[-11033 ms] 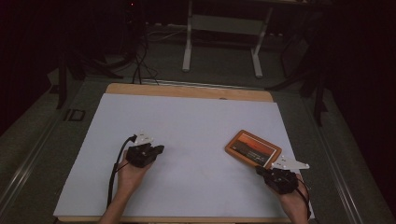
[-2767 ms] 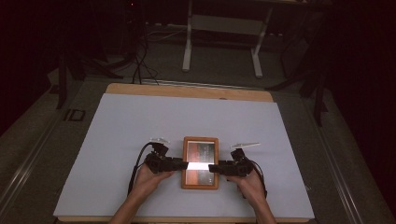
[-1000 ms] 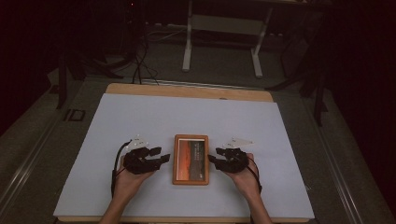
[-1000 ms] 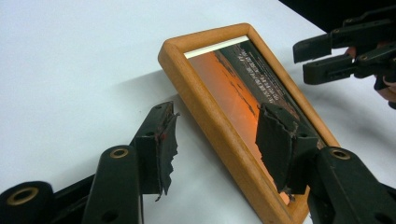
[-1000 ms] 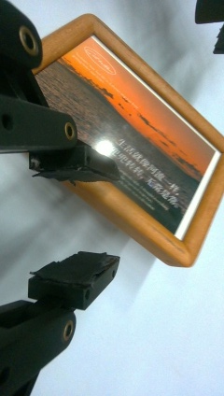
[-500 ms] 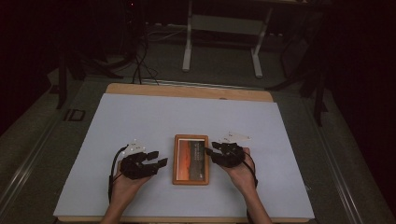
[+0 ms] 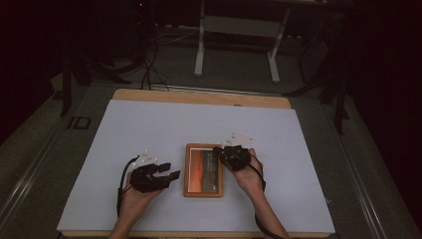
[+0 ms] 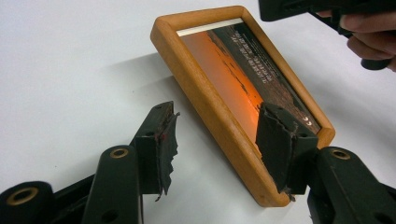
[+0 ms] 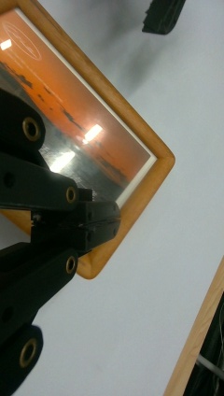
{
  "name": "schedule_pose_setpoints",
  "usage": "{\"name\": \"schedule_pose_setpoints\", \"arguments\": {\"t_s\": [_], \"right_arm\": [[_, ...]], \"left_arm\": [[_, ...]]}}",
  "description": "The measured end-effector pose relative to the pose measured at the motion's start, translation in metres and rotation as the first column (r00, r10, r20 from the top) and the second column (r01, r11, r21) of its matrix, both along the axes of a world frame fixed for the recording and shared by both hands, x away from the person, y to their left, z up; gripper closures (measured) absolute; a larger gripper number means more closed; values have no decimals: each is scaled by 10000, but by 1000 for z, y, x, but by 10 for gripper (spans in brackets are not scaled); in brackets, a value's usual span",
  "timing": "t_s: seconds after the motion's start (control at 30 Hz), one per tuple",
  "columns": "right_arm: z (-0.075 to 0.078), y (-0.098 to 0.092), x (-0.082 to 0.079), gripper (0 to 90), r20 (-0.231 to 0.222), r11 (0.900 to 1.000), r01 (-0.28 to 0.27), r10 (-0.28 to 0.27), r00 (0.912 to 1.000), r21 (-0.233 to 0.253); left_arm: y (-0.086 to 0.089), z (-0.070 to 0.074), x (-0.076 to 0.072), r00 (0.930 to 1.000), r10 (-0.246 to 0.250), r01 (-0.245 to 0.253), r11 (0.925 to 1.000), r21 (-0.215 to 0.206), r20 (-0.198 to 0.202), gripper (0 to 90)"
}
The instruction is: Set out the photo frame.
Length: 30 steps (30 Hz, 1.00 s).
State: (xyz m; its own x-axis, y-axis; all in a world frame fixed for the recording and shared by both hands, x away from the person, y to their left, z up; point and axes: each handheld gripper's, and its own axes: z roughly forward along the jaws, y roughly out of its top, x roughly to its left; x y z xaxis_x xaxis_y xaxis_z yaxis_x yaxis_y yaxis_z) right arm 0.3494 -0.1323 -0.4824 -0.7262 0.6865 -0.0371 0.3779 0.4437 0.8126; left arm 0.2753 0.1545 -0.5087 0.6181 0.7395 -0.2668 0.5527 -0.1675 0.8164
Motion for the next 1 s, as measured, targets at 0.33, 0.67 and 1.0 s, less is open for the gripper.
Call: {"name": "schedule_pose_setpoints", "arguments": {"t_s": [0.33,0.67,1.0], "right_arm": [[-9,6,13,900,-196,9985,201,-211,9996,-513],[-11,4,18,900,-57,9965,399,-405,9992,-730],[-18,-7,22,900,-240,9944,725,-745,9969,-767]], "left_arm": [[3,-3,0,9998,56,-60,9997,-245,-181,475],[-1,-5,0,9997,-60,58,9999,-85,-217,475],[0,-6,1,9997,21,-23,10000,-80,-255,474]]}}
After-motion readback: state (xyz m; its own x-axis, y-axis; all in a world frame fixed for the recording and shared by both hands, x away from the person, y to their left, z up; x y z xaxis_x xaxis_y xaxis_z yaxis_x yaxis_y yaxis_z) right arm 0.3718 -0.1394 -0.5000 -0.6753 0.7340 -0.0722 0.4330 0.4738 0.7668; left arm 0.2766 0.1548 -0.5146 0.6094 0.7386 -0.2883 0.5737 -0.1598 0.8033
